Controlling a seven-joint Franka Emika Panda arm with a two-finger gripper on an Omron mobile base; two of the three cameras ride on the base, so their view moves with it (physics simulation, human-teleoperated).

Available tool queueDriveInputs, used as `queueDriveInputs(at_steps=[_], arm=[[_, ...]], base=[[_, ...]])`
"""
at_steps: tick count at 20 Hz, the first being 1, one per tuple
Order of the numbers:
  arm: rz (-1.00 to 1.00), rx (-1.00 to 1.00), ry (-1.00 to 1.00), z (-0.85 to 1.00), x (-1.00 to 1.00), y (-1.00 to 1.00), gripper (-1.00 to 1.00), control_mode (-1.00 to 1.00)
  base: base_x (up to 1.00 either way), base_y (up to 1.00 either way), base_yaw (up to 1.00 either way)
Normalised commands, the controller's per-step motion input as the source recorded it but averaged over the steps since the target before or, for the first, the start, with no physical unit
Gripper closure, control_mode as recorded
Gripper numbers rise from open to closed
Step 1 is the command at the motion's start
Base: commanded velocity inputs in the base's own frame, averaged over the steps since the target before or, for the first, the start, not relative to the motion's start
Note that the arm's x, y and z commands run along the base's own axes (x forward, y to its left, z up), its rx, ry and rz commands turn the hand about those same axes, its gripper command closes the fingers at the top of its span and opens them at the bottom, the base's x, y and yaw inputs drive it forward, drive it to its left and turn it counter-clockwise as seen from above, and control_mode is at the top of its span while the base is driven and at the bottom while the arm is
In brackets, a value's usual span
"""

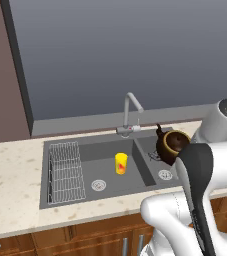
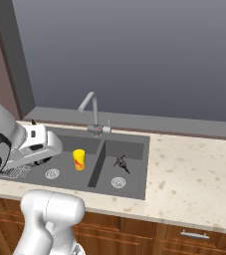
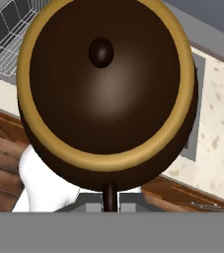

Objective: Pick the teapot and cup and place them in the sink. Then turn on the water.

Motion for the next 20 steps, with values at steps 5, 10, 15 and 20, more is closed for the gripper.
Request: queueDriveInputs(at_steps=[5, 10, 15, 20], arm=[[-0.01, 0.00, 0.00, -0.26, 0.38, 0.41, 1.00, -1.00], [-0.03, 0.00, 0.00, -0.33, 0.26, 0.35, 1.00, -1.00], [-0.08, 0.00, 0.01, -0.36, 0.18, 0.28, 1.00, -1.00], [-0.11, 0.01, 0.07, -0.42, 0.07, 0.11, 1.00, -1.00]], base=[[0.00, 0.00, 0.00], [0.00, 0.00, 0.00], [0.00, 0.00, 0.00], [0.00, 0.00, 0.00]])
